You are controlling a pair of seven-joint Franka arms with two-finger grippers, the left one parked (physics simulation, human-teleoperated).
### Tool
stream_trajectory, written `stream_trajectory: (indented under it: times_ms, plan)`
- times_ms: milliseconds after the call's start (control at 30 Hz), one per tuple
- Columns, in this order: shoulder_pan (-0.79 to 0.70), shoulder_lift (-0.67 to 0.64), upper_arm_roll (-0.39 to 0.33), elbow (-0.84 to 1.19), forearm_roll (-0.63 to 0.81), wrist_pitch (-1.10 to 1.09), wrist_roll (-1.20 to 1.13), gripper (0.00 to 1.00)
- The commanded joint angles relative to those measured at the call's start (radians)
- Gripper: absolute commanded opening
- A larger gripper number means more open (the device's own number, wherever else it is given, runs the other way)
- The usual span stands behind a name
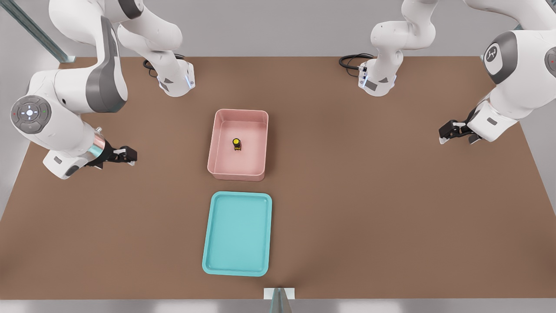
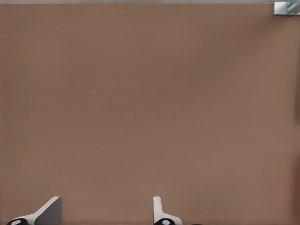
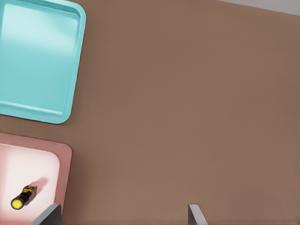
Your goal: The left arm remains still, and the right arm places the button from the box into the tray
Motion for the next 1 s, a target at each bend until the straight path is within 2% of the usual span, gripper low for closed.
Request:
stream_trajectory:
  times_ms: [0,67,133,167,233,267,333,433,500,667,967]
  plan:
    - [0.001,-0.001,0.0,0.001,0.0,-0.004,-0.002,1.0]
    - [0.042,-0.001,0.026,0.001,0.002,-0.012,-0.005,1.0]
    - [0.355,0.066,0.054,-0.002,-0.015,-0.067,0.005,1.0]
    - [0.474,0.135,0.056,-0.002,-0.004,-0.059,0.224,1.0]
    - [0.605,0.211,0.06,-0.012,0.045,0.034,0.347,1.0]
    - [0.636,0.179,0.048,-0.143,0.083,0.186,0.363,1.0]
    - [0.639,0.094,0.011,-0.449,0.083,0.504,0.405,1.0]
    - [0.654,0.091,-0.07,-0.544,0.083,0.616,0.419,0.99]
    - [0.666,0.083,-0.079,-0.619,0.083,0.715,0.538,0.99]
    - [0.671,0.045,-0.152,-0.736,0.077,0.772,0.552,1.0]
    - [0.708,0.056,-0.153,-0.875,0.174,0.858,0.653,0.99]
